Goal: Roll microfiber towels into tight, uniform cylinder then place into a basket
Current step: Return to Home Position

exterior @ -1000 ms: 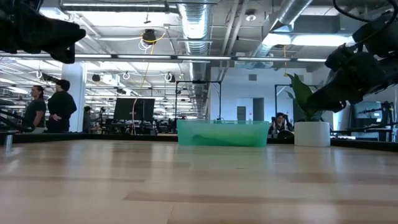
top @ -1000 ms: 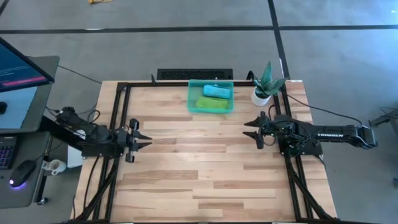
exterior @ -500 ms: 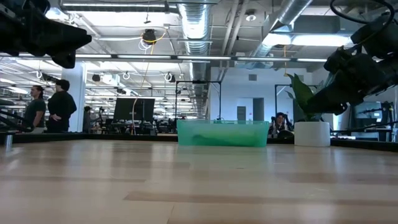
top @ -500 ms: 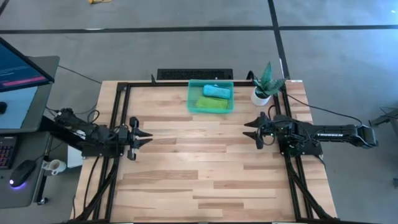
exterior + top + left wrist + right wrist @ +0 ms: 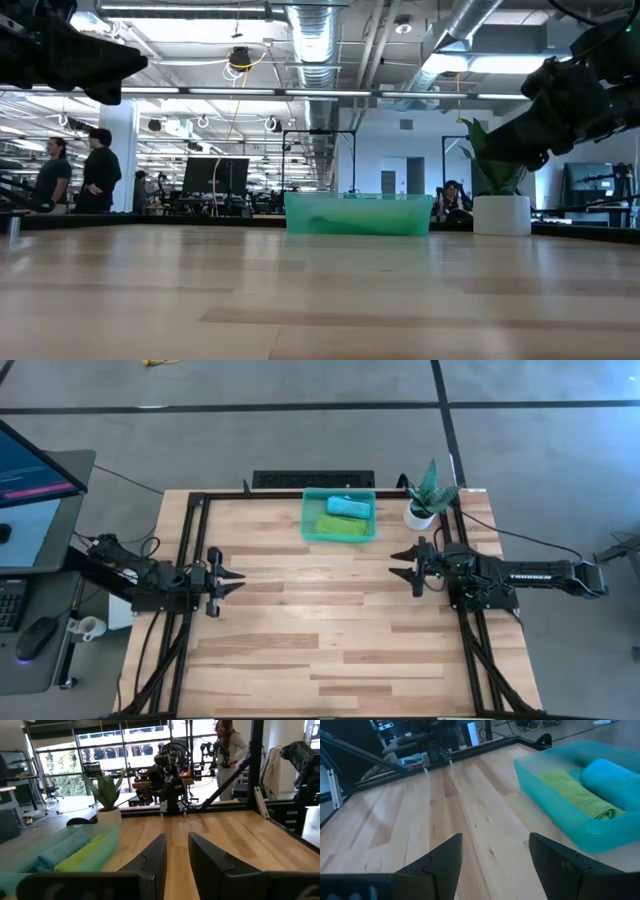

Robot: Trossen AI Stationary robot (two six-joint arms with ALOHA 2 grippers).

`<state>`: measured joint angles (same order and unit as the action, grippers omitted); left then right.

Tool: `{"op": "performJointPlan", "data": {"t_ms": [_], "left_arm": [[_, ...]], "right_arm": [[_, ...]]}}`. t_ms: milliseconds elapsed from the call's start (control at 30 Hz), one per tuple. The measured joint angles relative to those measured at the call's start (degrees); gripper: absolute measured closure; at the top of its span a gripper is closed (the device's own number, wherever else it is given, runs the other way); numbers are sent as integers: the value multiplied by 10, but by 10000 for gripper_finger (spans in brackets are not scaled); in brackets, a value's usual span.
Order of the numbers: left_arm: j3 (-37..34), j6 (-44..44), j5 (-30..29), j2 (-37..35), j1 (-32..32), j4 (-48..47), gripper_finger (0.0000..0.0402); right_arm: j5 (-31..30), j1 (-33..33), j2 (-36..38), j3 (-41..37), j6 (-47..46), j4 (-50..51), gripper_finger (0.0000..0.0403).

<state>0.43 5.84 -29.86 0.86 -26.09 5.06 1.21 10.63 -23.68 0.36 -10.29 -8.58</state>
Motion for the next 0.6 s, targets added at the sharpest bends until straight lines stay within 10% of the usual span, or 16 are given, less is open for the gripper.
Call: {"op": "performJointPlan", "data": {"t_ms": [600], "left_arm": [[0, 4, -4, 0, 0, 0, 331]], "right_arm": [[0, 0, 0, 0, 2, 0, 154]]}}
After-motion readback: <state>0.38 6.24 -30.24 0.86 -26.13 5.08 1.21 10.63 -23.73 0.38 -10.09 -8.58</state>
